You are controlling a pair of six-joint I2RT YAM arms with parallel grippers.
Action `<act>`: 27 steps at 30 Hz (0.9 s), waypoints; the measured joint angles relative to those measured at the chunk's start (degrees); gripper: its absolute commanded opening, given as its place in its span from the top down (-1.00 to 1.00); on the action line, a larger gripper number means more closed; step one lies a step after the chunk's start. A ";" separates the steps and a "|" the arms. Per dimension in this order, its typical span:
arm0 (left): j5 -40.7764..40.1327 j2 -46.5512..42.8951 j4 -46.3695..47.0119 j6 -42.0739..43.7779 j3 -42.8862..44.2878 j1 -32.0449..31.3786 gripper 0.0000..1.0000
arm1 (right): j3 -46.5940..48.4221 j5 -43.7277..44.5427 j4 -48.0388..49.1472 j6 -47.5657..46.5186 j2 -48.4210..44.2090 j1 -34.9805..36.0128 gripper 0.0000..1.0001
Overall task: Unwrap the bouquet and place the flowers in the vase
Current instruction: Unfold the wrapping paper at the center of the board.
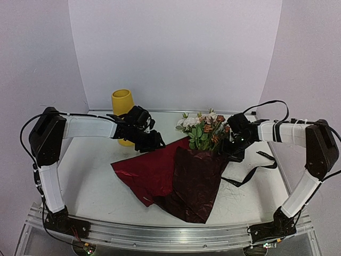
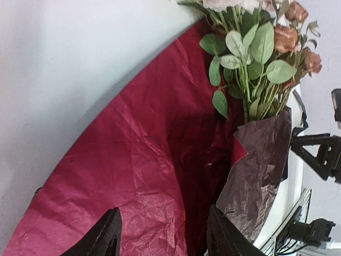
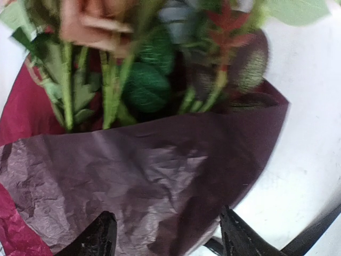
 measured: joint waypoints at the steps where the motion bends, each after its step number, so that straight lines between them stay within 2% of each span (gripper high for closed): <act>1: 0.66 0.87 -0.01 0.47 0.52 -0.11 -0.09 | -0.51 -0.14 0.24 -0.03 -0.11 -0.50 -0.24; 10: 3.11 8.17 -1.11 4.78 3.93 -0.47 -0.07 | -2.76 -1.62 1.89 0.42 -0.18 -2.35 -0.02; 17: 3.97 12.81 -1.55 6.36 5.58 0.54 -0.06 | -2.76 -2.95 3.04 1.04 1.97 -3.77 -0.01; 20: 4.66 13.15 -1.54 6.41 6.16 1.92 -0.06 | -2.76 -3.22 3.13 1.24 2.70 -4.38 -0.12; 23: 5.17 13.24 -1.62 6.31 6.16 3.17 -0.06 | -2.76 -3.44 3.28 1.70 2.71 -4.63 -0.39; 27: 5.84 13.26 -1.68 6.42 6.16 4.04 -0.06 | -2.76 -3.65 3.46 1.85 2.71 -4.81 -0.46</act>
